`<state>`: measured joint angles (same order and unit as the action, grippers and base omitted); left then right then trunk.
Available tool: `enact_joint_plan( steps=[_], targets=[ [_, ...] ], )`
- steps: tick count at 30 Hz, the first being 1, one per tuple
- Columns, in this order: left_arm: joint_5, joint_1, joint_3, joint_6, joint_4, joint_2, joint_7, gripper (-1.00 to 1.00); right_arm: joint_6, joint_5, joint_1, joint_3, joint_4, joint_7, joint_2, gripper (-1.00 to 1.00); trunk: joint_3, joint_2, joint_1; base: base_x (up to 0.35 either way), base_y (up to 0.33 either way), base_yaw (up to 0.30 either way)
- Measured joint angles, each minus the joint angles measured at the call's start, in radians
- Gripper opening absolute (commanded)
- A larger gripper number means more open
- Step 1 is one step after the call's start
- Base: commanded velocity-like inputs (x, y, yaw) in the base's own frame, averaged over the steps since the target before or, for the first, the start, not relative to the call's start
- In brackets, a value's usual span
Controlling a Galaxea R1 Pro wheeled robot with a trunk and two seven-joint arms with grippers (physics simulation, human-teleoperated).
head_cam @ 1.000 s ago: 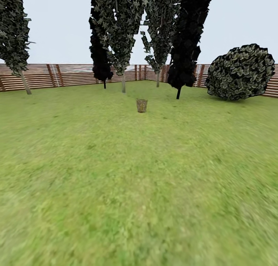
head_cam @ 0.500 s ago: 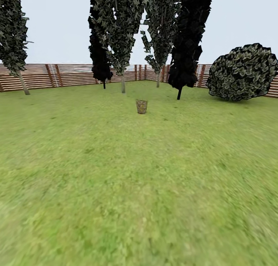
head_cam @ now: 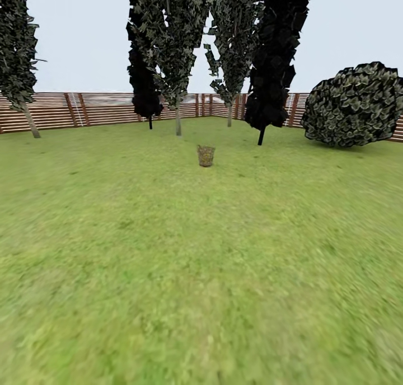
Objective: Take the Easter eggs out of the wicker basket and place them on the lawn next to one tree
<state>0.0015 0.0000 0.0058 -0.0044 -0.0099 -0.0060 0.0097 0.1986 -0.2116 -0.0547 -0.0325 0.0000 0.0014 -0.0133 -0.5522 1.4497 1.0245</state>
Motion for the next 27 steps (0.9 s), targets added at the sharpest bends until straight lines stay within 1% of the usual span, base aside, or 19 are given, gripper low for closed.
enact_joint_plan(
  steps=[27],
  targets=[
    [0.0, 0.0, 0.0, 0.0, 0.0, 0.0, 0.0, 1.0, 0.004, 0.0, 0.0, 0.001, -0.005, 0.0, 0.0, 1.0, 0.0, 0.0, 0.0, 0.32, 0.0, 0.0]
  ],
)
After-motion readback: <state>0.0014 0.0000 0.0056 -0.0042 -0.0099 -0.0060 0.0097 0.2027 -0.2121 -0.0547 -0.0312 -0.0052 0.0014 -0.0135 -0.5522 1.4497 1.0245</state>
